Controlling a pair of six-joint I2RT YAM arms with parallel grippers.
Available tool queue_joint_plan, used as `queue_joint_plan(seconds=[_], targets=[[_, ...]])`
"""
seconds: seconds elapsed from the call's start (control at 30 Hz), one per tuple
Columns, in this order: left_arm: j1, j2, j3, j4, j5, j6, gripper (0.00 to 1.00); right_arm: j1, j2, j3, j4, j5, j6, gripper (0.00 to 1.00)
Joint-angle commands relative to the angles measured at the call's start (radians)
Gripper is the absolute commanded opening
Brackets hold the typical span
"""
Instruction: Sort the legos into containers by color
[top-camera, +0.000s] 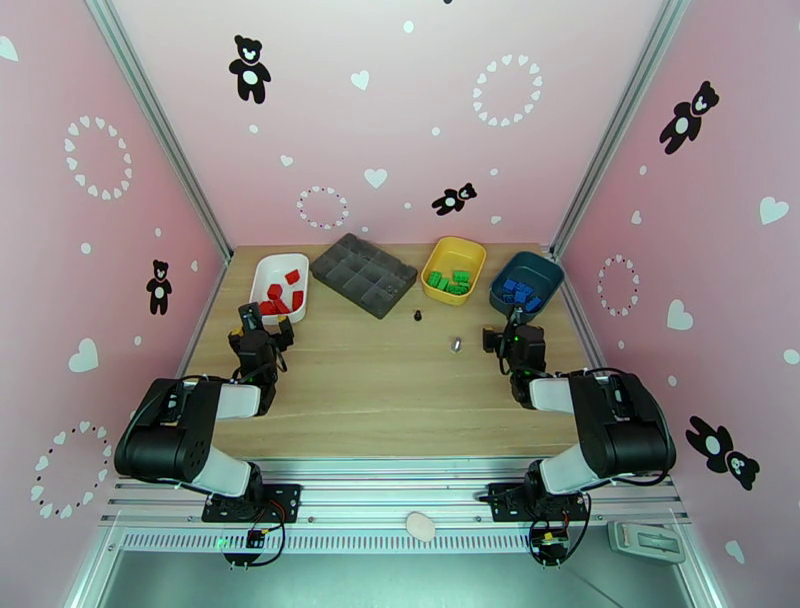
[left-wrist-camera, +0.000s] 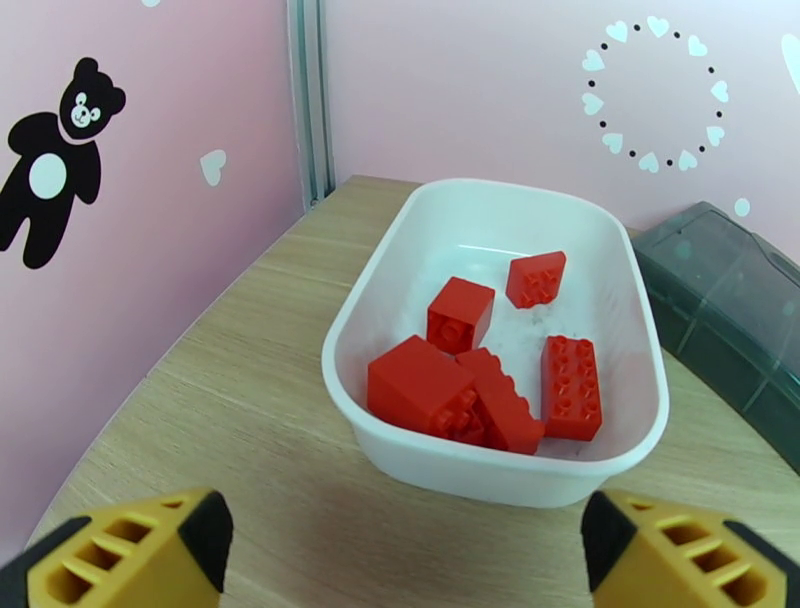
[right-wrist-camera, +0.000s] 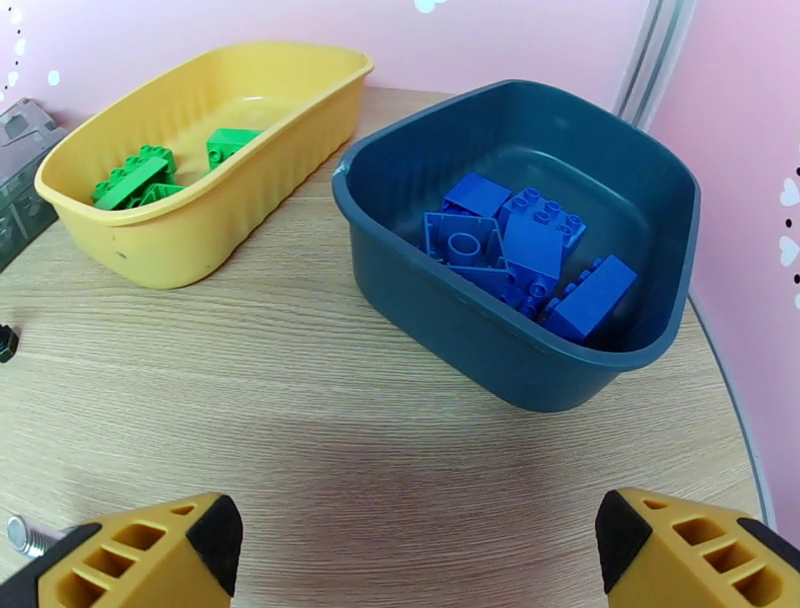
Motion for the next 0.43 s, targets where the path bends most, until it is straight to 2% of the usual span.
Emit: queue_joint_plan(seconds=[0.0,0.23,0.4], targets=[[0.001,0.007,-0.004,0.019,0.024,0.012,0.98,0.000,-0.002,0.028,-0.013,-0.060,-0.017,0.99],[0.001,0.007,-0.001,0.016,0.025,0.012,0.98,-0.024,0.027,0.065,-0.056,-0.120,-0.011,0.99],[0.009,0.007,0.002,0.008,0.040,0.007,0.98,-0.020,0.005,0.034,-0.017,-0.117,-0.017,0.99]])
